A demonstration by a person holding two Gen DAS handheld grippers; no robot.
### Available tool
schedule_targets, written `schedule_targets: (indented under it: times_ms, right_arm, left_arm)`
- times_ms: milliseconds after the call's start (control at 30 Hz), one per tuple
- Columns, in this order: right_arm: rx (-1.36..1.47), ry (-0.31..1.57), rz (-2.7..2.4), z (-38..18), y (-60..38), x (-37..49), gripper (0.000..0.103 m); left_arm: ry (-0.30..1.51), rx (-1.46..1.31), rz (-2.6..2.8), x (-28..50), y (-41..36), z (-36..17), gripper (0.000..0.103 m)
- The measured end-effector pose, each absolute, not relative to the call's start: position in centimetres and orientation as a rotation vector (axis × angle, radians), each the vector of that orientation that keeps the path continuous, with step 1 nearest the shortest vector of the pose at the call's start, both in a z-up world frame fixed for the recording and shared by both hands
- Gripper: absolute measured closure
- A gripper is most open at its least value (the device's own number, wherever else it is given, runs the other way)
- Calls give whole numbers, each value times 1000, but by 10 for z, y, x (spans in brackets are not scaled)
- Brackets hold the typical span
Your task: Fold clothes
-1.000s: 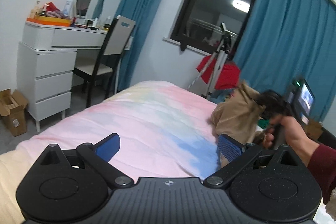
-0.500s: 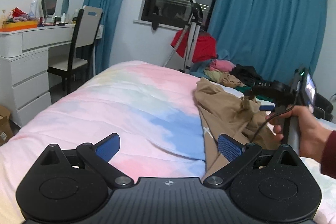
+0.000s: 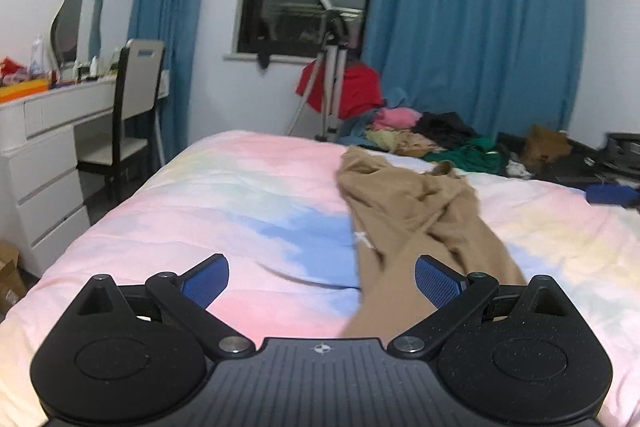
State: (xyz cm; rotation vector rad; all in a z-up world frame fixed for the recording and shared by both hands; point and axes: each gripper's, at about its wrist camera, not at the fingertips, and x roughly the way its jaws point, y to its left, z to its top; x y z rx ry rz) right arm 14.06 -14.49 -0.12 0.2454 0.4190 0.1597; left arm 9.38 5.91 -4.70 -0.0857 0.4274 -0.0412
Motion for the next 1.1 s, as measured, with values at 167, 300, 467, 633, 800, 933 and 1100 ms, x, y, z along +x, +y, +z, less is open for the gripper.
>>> schedule_targets:
  times_ms: [167,300,467,633,800,933,1100]
  right_arm:
    - [262,394,142,-4,-154,80,26]
    - [294,363,125,-17,-168,51,26]
    - [312,384,97,-38,-181,43,23]
    - [316,389,59,-39,-186,45,15]
    - [343,430,56,-46,-191,49,15]
    - [401,481,57,-56,-197,57,15]
    - [464,529,58,-67,-203,63,15]
  left_arm:
    - [443,-57,-77,75,43,-43,2]
    - [459,-30,-94,67,33,-45,2]
    - [493,-9,-99,64,23,-53,2]
    - [559,-98,-53,68,42,-61,2]
    - [649,-335,18,79,85,-74,2]
    - [724,-516,80,87,119,-92,5]
    - [779,-651,153,82,150,-107,10]
